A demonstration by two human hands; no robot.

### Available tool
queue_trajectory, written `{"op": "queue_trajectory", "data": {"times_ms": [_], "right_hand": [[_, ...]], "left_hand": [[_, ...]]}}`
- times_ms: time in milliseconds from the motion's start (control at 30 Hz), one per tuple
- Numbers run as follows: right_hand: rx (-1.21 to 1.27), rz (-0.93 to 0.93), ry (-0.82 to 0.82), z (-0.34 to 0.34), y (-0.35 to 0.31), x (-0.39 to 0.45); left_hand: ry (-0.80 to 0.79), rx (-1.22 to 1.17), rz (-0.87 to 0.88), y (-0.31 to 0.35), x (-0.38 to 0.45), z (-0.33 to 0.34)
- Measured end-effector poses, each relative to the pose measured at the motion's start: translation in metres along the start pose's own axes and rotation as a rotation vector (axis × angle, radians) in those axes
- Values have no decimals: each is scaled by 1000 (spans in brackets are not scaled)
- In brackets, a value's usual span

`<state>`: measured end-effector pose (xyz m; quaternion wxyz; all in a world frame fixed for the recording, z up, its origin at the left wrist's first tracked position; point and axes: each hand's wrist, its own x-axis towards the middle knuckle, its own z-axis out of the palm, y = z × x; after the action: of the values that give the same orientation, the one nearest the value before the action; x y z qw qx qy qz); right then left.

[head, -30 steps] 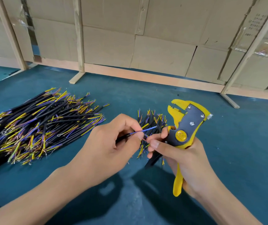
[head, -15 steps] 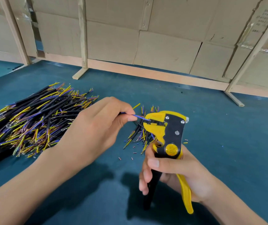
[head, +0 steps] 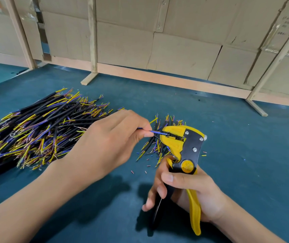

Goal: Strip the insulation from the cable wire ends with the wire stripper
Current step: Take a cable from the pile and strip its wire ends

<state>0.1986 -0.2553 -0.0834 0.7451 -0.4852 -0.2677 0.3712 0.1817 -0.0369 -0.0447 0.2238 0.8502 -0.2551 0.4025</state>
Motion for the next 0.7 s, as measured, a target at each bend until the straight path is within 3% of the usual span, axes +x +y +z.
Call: {"op": "queue_trajectory", "data": {"times_ms": [533,700], "right_hand": [[42,4,67,13,-2,3],[36,21,199,19,-1,3]], "left_hand": [[-31,5,30,4,-1,1],[-58,-6,21,4,-1,0]]}}
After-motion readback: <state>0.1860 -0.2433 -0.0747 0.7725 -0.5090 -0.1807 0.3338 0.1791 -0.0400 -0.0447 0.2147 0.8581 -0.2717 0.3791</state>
